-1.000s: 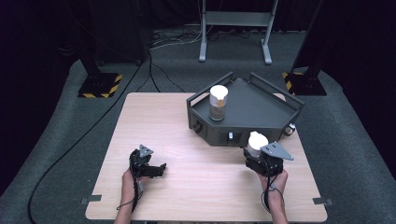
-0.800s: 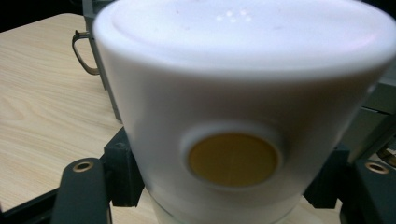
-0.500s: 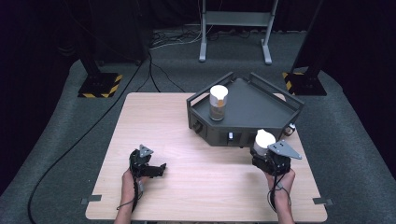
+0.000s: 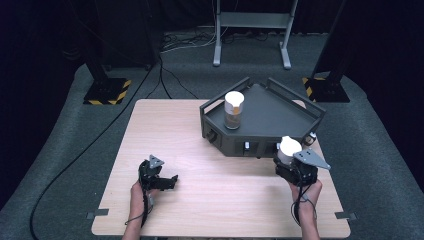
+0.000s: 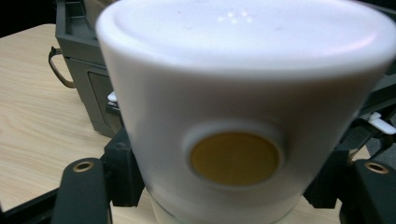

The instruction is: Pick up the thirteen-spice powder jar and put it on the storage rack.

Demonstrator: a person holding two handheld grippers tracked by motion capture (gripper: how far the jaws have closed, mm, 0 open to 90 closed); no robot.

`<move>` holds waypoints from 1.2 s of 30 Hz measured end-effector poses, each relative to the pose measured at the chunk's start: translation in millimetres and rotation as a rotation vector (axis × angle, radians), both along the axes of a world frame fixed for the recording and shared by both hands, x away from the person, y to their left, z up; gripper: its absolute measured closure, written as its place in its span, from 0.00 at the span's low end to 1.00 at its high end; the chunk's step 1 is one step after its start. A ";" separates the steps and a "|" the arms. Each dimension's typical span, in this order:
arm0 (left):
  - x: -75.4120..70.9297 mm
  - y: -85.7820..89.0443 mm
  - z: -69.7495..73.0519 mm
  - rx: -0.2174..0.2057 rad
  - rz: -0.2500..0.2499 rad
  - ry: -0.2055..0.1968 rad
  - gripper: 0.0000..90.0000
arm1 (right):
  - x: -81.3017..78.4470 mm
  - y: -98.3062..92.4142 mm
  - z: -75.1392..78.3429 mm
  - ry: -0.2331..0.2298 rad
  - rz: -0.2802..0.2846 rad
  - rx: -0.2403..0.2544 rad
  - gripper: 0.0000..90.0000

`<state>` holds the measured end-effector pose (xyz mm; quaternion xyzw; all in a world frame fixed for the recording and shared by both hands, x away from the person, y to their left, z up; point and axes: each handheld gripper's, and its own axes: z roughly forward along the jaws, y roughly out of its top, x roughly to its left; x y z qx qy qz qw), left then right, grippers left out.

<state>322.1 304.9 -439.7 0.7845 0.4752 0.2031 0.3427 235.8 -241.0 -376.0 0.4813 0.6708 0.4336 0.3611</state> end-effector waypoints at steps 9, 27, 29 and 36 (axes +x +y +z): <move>0.1 0.2 0.0 -0.001 -0.001 0.000 0.03 | -0.9 -8.7 7.7 -0.013 -0.033 0.004 0.33; 0.0 0.0 -0.1 0.000 -0.001 -0.001 0.03 | 1.7 -17.0 24.3 -0.031 -0.062 -0.001 0.33; 0.0 -0.1 -0.1 0.000 0.000 -0.001 0.03 | 1.8 -17.5 25.7 -0.033 -0.063 -0.002 0.33; -0.1 -0.3 -0.1 0.001 0.000 -0.001 0.03 | 1.5 -20.9 35.6 -0.048 -0.075 -0.002 0.33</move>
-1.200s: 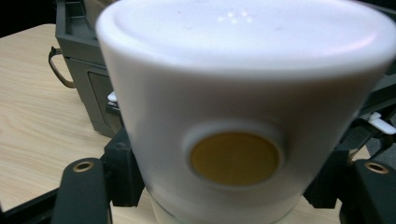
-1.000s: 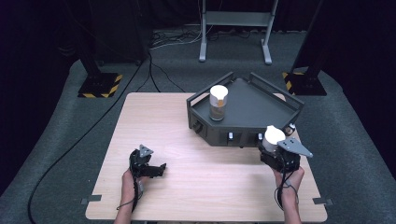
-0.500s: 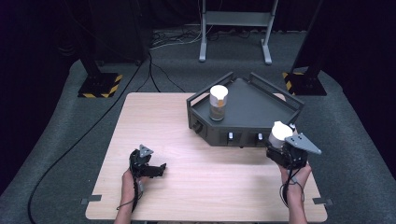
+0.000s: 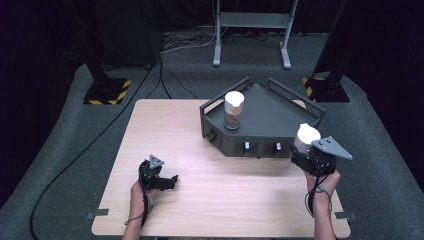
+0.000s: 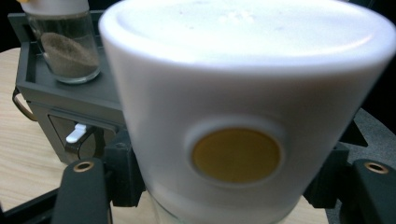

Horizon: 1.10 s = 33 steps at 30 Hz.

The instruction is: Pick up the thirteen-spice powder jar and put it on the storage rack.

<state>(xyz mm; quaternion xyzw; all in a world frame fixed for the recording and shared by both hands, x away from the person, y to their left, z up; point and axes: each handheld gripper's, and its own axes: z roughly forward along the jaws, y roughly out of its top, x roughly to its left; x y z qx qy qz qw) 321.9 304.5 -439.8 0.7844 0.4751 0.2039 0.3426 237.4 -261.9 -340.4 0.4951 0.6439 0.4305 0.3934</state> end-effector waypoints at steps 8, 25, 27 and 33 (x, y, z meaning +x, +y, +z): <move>0.0 0.0 0.0 0.000 0.000 0.000 0.03 | 4.2 -1.8 10.7 -0.012 -0.006 -0.003 0.33; -0.1 -0.5 0.0 0.002 0.000 -0.001 0.03 | 13.8 -1.6 34.0 -0.038 -0.012 -0.015 0.33; -0.2 -0.5 0.0 0.003 0.000 -0.001 0.03 | 15.7 -1.3 37.1 -0.039 -0.011 -0.016 0.33; -0.1 -0.5 0.0 0.003 -0.001 -0.002 0.03 | 22.7 -0.5 42.4 -0.041 -0.011 -0.015 0.33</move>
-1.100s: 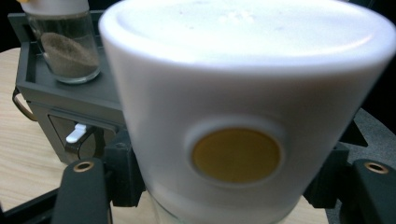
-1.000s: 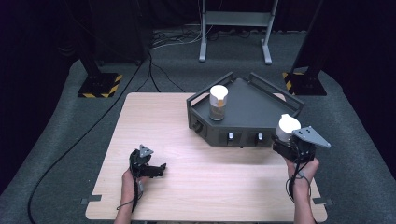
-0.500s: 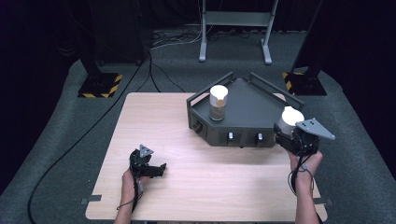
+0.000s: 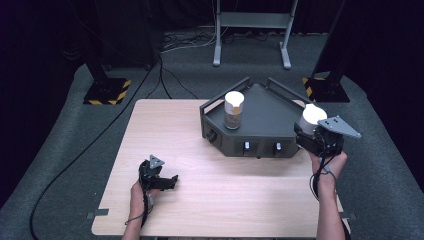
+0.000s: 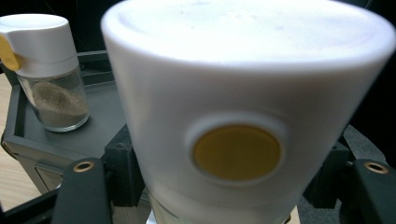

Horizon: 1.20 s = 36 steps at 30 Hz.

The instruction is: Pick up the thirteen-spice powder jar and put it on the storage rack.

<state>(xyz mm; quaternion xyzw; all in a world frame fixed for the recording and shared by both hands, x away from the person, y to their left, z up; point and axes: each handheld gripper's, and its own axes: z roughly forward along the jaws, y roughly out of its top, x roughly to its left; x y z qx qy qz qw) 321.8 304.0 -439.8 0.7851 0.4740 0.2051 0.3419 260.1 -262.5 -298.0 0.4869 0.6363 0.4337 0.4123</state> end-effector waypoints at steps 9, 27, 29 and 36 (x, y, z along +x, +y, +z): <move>0.1 0.1 0.0 0.001 -0.002 -0.001 0.03 | 15.3 1.6 2.7 0.005 0.005 0.001 0.33; 0.2 0.2 0.1 0.001 -0.003 0.000 0.04 | 42.9 -0.7 -0.1 0.010 -0.010 0.026 0.33; 0.3 0.2 0.0 0.000 -0.004 -0.001 0.04 | 46.1 -0.9 0.1 0.016 -0.007 0.026 0.33; 0.6 0.3 0.0 0.001 -0.006 -0.001 0.04 | 54.3 0.0 -0.6 0.018 -0.003 0.018 0.33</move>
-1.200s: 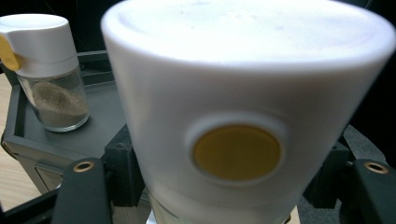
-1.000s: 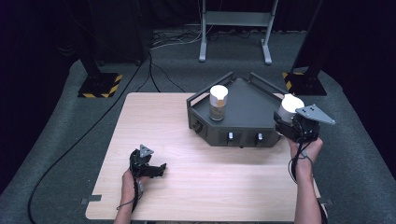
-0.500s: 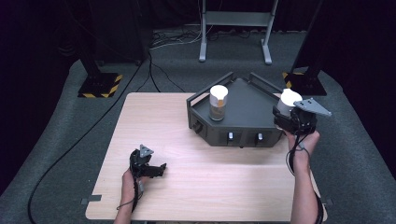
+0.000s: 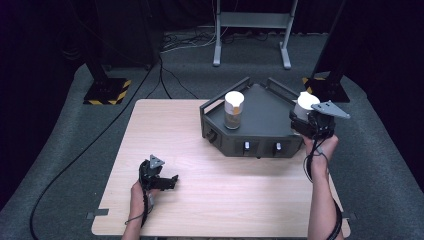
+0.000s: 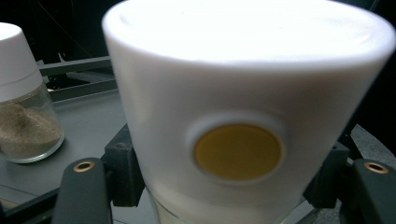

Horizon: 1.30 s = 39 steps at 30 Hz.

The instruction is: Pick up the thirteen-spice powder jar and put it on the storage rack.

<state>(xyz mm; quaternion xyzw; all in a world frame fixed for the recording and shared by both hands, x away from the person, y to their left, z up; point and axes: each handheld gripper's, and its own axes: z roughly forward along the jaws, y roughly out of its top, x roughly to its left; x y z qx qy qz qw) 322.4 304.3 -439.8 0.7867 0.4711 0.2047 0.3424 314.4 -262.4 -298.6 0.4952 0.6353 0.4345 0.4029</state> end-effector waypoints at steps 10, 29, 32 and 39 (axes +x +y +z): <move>0.0 0.0 0.0 0.000 -0.001 0.000 0.04 | 9.5 1.9 -1.2 0.004 0.006 0.000 0.33; 0.0 0.0 0.0 0.000 -0.001 0.000 0.04 | 24.4 -1.0 -3.7 0.011 0.006 0.021 0.33; 0.0 0.0 0.0 0.001 -0.001 0.000 0.04 | 27.0 0.5 -4.1 0.014 0.007 0.021 0.33; 0.0 0.1 0.0 0.000 -0.002 0.000 0.04 | 36.3 1.9 -9.0 0.041 0.007 0.026 0.33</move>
